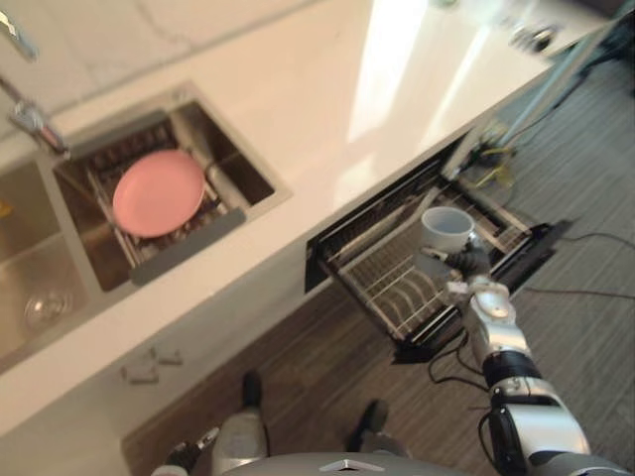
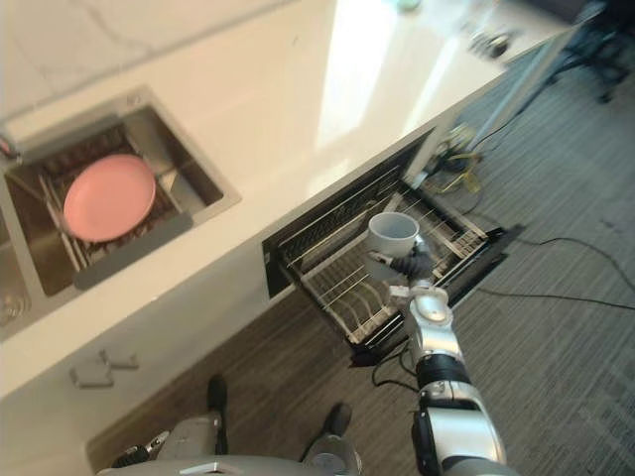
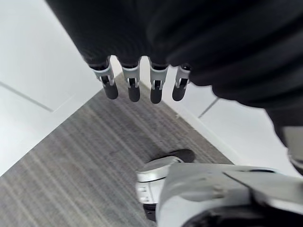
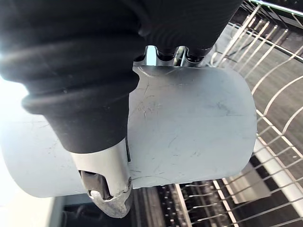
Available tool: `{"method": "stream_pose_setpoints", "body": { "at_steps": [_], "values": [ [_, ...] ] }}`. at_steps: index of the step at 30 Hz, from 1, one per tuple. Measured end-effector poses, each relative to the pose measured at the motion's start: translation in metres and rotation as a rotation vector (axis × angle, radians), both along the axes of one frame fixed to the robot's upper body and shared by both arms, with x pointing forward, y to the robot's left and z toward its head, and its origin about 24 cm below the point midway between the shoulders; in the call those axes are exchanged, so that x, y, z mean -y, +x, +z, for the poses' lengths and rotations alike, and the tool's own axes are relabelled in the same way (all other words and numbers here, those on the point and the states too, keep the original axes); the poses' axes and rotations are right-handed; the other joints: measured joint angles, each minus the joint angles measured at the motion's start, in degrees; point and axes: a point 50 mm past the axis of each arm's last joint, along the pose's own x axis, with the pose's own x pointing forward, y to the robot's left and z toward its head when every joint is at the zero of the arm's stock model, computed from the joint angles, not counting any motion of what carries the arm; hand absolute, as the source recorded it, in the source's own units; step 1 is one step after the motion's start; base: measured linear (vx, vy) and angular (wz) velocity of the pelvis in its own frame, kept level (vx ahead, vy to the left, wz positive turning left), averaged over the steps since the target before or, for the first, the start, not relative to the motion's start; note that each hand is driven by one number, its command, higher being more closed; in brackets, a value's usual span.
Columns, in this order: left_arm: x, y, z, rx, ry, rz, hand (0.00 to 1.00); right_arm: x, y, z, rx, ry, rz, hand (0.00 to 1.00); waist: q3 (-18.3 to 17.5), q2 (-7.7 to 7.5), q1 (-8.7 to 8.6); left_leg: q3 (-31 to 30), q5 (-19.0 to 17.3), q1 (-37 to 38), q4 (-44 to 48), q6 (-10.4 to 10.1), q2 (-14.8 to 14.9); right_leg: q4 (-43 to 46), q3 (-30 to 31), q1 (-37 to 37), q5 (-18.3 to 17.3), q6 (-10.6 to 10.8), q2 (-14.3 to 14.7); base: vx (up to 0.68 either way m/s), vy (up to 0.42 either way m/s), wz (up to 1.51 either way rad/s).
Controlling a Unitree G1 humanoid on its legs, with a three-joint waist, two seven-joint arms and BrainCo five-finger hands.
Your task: Walk over to the sink, pick up the cup, carry it to the dishwasher, place the cup inside the dishwasher, then close the dishwasher door
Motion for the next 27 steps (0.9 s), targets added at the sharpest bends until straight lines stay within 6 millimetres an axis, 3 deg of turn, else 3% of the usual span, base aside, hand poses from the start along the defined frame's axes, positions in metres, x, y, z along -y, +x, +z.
{"method": "stream_pose_setpoints", "body": {
  "at_steps": [3, 10, 14, 17, 20, 23, 27],
  "values": [
    [0.001, -0.004, -0.001, 0.009, 0.008, 0.061, 0.0, 0.006, 0.006, 0.012, 0.029, -0.02, -0.028, 1.0, 2.92, 0.07, 1.08, -1.01, 0.83, -2.14, 0.01, 0.38, -0.62, 1.33, -0.41, -1.83, -0.12, -0.12, -0.79, -0.02, 0.04, 0.24],
    [0.001, -0.003, -0.001, -0.011, 0.005, 0.058, 0.0, 0.034, 0.021, 0.06, 0.041, -0.22, -0.044, 1.0, 9.24, 3.04, 0.93, -3.35, 2.52, -6.78, -0.35, 1.13, -2.1, 9.03, -1.22, -7.68, -3.05, -0.28, -4.22, -0.08, 0.06, 0.2],
    [0.004, -0.003, -0.002, -0.012, -0.024, 0.041, 0.0, 0.037, 0.02, 0.054, -0.035, -0.263, -0.034, 1.0, 10.34, 4.85, 0.92, -4.12, 3.2, -7.82, -0.35, 1.43, -2.73, 13.0, -0.69, -9.83, -4.94, -0.04, -5.65, -0.07, 0.023, 0.12],
    [0.01, -0.003, -0.003, -0.024, -0.043, -0.046, 0.0, 0.053, 0.014, 0.047, -0.124, -0.268, -0.074, 1.0, 11.11, 6.57, 1.11, -4.93, 3.69, -9.13, -0.36, 1.64, -3.44, 17.73, -0.15, -12.51, -7.23, 0.17, -7.78, -0.04, -0.011, 0.18],
    [0.013, 0.001, -0.004, -0.008, -0.031, -0.069, 0.0, 0.057, 0.015, 0.051, -0.142, -0.289, -0.079, 1.0, 11.57, 7.92, 1.15, -5.07, 4.1, -10.12, -0.36, 1.9, -4.19, 21.16, 0.46, -14.8, -8.69, 0.26, -9.48, -0.03, -0.018, 0.1],
    [0.014, 0.017, -0.001, 0.046, -0.016, -0.088, 0.0, 0.056, 0.017, 0.053, -0.151, -0.285, -0.081, 1.0, 11.64, 8.9, 0.98, -5.85, 4.43, -10.67, -0.36, 2.01, -4.85, 24.22, 1.21, -16.12, -10.22, 0.84, -10.73, -0.04, -0.021, 0.15],
    [0.016, 0.024, 0.0, 0.07, -0.01, -0.1, 0.0, 0.055, 0.02, 0.055, -0.164, -0.279, -0.085, 1.0, 11.63, 8.95, 1.01, -6.61, 4.87, -11.4, -0.36, 1.86, -5.08, 26.84, 1.81, -17.45, -11.92, 0.74, -11.42, -0.04, -0.036, 0.15]
  ]
}}
